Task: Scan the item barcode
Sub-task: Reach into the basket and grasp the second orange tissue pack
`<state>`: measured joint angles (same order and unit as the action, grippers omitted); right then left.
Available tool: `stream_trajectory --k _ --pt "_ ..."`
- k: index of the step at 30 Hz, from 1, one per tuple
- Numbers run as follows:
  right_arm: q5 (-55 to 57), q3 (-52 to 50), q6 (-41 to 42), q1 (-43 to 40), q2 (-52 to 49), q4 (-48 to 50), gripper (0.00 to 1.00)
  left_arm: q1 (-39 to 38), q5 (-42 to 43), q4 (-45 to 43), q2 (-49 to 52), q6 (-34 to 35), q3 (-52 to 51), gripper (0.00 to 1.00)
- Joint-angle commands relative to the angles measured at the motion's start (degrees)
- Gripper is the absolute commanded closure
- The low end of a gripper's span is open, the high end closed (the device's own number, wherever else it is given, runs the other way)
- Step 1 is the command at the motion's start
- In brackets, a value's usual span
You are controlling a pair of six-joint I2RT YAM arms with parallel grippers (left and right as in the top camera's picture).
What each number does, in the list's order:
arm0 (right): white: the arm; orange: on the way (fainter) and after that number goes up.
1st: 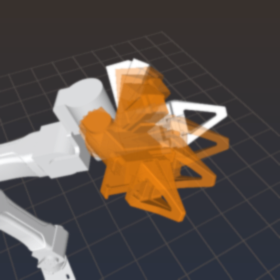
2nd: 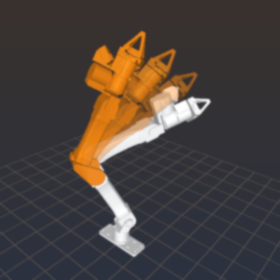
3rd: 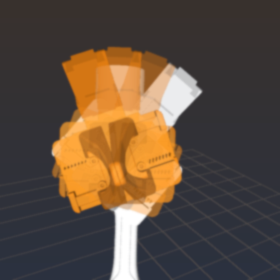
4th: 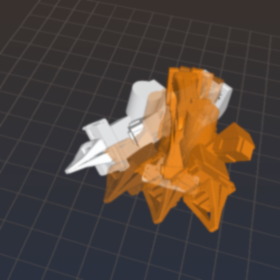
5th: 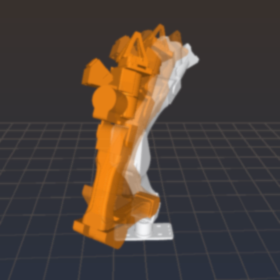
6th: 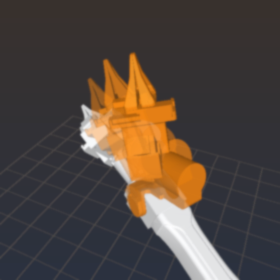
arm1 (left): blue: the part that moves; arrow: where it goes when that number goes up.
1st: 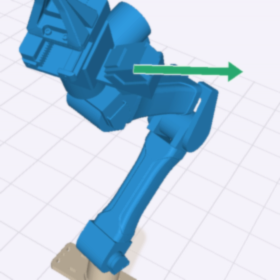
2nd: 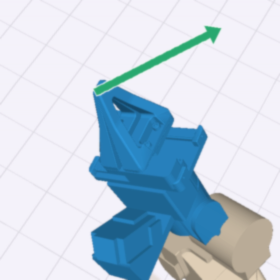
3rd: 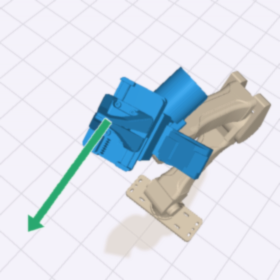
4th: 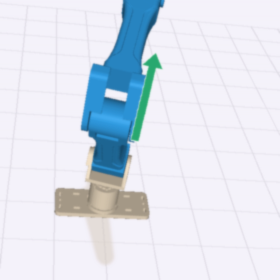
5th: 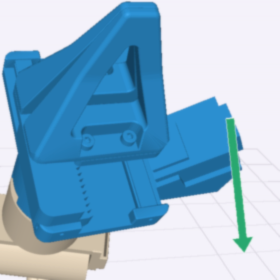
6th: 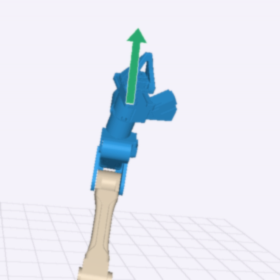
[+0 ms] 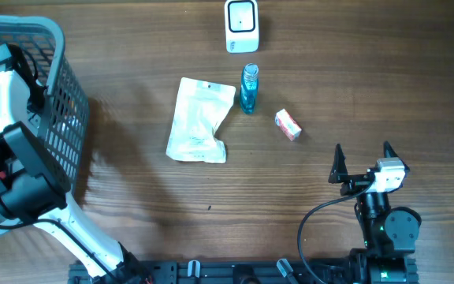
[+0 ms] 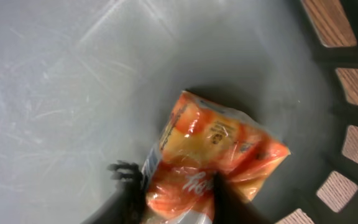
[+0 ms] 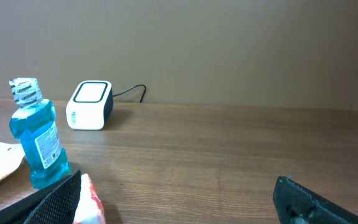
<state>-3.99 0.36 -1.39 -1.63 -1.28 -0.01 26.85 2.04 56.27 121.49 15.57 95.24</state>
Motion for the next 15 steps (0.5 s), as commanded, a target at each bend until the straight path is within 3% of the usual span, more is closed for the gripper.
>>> stream_trajectory --k 1,9,15 --pt "0.6 -0.1 0.3 0.3 0.2 0.1 0.0 0.0 -2.1 0.9 1.3 -0.2 -2.3 0.96" --pt "0.6 -0.1 0.3 0.3 0.2 0.1 0.0 0.0 -2.1 5.8 -6.2 -0.1 3.4 0.96" --pt "0.6 -0.1 0.3 0.3 0.2 0.1 0.0 0.0 -3.9 5.0 -23.2 3.2 5.5 0.96"
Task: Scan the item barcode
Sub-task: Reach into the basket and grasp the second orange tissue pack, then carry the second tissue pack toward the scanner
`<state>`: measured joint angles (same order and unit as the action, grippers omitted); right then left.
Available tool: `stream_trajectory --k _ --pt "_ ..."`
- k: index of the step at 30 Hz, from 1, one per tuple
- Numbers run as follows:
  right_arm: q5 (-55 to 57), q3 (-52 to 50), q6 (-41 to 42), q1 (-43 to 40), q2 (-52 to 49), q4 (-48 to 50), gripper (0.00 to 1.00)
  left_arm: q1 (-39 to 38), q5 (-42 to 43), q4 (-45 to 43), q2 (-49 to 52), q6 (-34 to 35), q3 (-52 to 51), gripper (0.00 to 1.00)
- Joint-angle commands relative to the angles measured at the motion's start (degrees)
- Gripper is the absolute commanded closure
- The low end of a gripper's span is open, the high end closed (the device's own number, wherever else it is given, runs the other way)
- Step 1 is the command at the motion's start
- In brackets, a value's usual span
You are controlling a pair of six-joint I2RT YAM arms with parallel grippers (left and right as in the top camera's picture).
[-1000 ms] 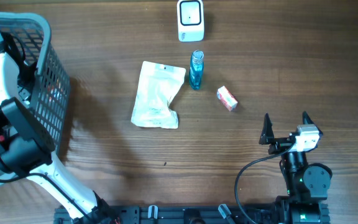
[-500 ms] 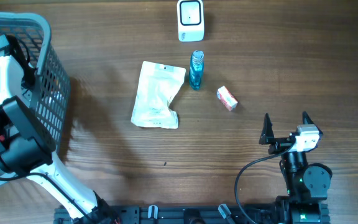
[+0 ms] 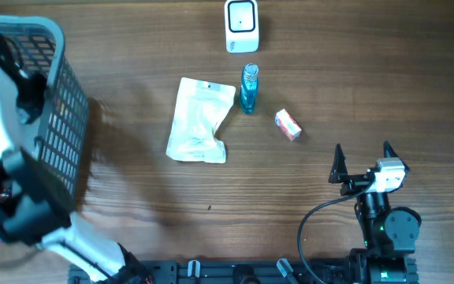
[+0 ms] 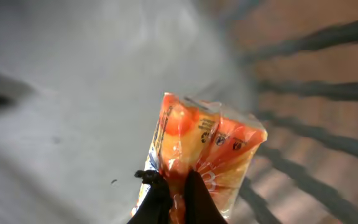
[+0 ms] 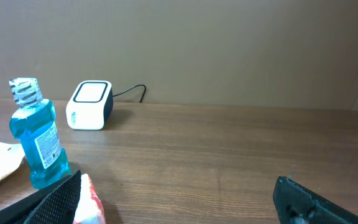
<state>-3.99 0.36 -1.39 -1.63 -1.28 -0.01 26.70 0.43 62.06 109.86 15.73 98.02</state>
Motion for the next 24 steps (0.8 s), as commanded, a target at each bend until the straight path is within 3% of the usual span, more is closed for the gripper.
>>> stream_trajectory --k 1,5,10,12,18,24 --pt "0.6 -0.1 0.3 0.3 0.2 0.1 0.0 0.2 -3.2 -1.0 -15.0 4.8 2.7 0.96" --pt "0.6 -0.1 0.3 0.3 0.2 0.1 0.0 0.0 -1.9 -1.5 -27.1 9.5 2.7 0.96" --pt "0.6 -0.1 0.3 0.3 0.2 0.1 0.0 -4.9 17.0 -1.2 -38.6 10.3 2.7 0.96" --pt "0.6 -0.1 0.3 0.3 0.2 0.1 0.0 -9.7 20.8 -0.5 -40.5 10.3 2.7 0.96" --pt "0.6 -0.1 0.3 0.3 0.2 0.1 0.0 -27.2 18.6 4.6 -37.7 10.5 -0.7 0.96" --pt "0.6 -0.1 0.3 0.3 0.2 0.1 0.0 -39.9 11.8 5.9 -26.2 13.7 -8.9 0.96"
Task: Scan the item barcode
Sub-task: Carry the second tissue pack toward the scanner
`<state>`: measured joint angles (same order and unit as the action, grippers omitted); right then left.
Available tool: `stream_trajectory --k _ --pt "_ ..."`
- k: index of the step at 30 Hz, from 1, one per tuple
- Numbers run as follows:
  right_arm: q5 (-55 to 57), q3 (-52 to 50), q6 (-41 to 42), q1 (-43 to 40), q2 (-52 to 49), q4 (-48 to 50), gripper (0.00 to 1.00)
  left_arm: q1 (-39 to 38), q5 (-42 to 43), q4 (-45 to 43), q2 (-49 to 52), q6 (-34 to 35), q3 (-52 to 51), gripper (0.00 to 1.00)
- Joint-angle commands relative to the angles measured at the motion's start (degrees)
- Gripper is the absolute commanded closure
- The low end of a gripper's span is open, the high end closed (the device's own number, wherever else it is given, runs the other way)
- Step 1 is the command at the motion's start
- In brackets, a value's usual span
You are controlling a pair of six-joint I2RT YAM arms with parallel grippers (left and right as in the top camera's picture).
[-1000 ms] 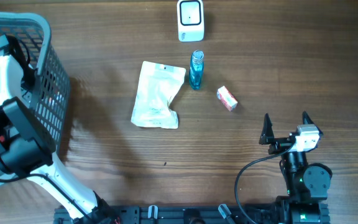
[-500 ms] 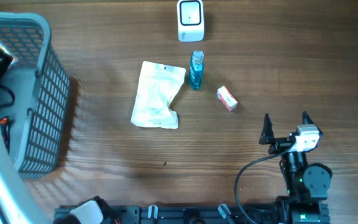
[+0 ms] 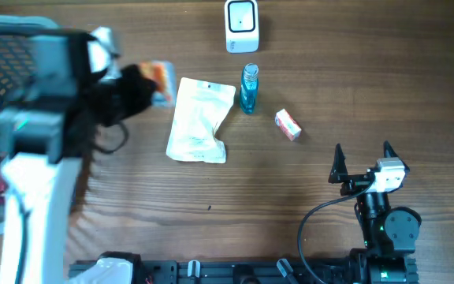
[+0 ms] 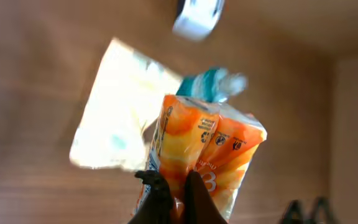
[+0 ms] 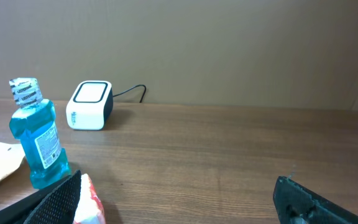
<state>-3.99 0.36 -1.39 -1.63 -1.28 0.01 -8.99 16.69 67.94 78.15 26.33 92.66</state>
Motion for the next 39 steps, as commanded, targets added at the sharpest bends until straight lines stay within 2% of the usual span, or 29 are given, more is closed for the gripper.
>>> stream_trajectory --k 1,10,16,31,34,36,39 --pt "0.6 -0.1 0.3 0.3 0.2 0.1 0.0 -5.4 -6.2 -0.1 7.9 4.0 -4.2 0.96" --pt "0.6 -0.1 0.3 0.3 0.2 0.1 0.0 -10.7 -7.4 -9.0 25.6 6.3 -6.1 0.96" --pt "0.6 -0.1 0.3 0.3 0.2 0.1 0.0 -11.5 -7.3 -10.7 33.8 7.6 -6.1 0.96" --pt "0.6 -0.1 0.3 0.3 0.2 0.1 0.0 -11.4 -7.4 -22.7 39.6 7.6 -6.4 0.96" --pt "0.6 -0.1 0.3 0.3 0.2 0.1 0.0 -11.3 -11.4 -23.9 40.2 7.6 -6.4 0.96" --pt "0.6 -0.1 0.3 0.3 0.2 0.1 0.0 -11.0 -17.6 -24.4 40.2 8.8 -6.4 0.96" --pt "0.6 -0.1 0.3 0.3 0.2 0.1 0.0 -9.5 -19.5 -25.2 40.1 10.2 -6.4 0.96"
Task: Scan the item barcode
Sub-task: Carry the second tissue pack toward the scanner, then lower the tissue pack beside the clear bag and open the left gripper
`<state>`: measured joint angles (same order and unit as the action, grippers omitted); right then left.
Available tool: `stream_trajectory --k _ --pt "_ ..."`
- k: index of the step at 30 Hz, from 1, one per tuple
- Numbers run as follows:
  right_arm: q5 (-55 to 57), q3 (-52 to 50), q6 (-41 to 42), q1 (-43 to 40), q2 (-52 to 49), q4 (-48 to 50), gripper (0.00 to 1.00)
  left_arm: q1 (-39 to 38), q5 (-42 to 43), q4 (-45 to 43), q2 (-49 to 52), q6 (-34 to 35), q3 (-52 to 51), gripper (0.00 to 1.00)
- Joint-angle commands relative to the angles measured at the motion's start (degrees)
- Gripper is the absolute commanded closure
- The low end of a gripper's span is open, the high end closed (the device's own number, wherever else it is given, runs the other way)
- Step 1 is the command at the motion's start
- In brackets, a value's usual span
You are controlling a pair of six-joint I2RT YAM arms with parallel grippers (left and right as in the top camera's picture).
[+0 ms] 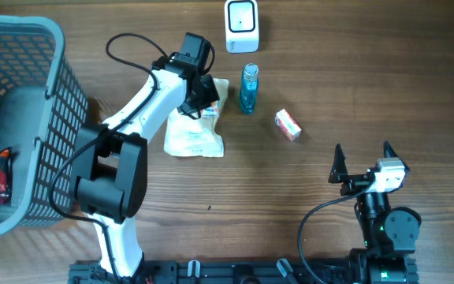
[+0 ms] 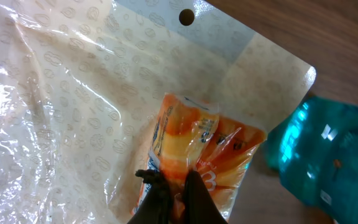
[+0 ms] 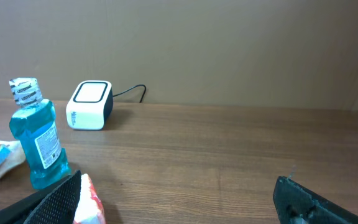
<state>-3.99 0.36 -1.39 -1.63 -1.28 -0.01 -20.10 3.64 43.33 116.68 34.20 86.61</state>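
Note:
My left gripper [image 2: 174, 182] is shut on an orange snack packet [image 2: 199, 142]. It holds the packet low over a clear cream pouch [image 2: 73, 93] lying on the table. In the overhead view the left gripper [image 1: 202, 96] sits at the pouch's top right corner, just left of the blue mouthwash bottle [image 1: 248, 88]. The white barcode scanner [image 1: 241, 25] stands at the far edge, beyond the bottle. My right gripper [image 1: 362, 162] rests open near the front right, holding nothing. The packet's end shows at the left edge of the right wrist view.
A grey mesh basket [image 1: 50, 47] fills the left side, with a dark red item inside. A small red and white box [image 1: 288, 125] lies right of the bottle, close to my right gripper's left finger [image 3: 55, 198].
My left gripper has carried the orange packet from the pouch's left side to low over its top right corner, next to the blue bottle. The right arm is unchanged.
My left gripper was down in the basket, closing round the orange packet on its floor. It then held the packet lifted inside the basket, then out over the table left of the pouch, and now low over the pouch beside the bottle.

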Motion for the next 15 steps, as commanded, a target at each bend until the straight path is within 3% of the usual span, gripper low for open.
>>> stream_trajectory --k 1,10,15 --pt "0.6 -0.1 0.3 0.3 0.2 0.1 0.0 2.0 -6.3 -0.7 1.5 2.3 -0.3 0.96" --pt "0.6 -0.1 0.3 0.3 0.2 0.1 0.0 2.4 8.5 -1.7 -2.0 2.3 3.2 0.96" --pt "0.6 -0.1 0.3 0.3 0.2 0.1 0.0 0.5 8.9 1.3 -1.5 2.3 3.0 0.96"
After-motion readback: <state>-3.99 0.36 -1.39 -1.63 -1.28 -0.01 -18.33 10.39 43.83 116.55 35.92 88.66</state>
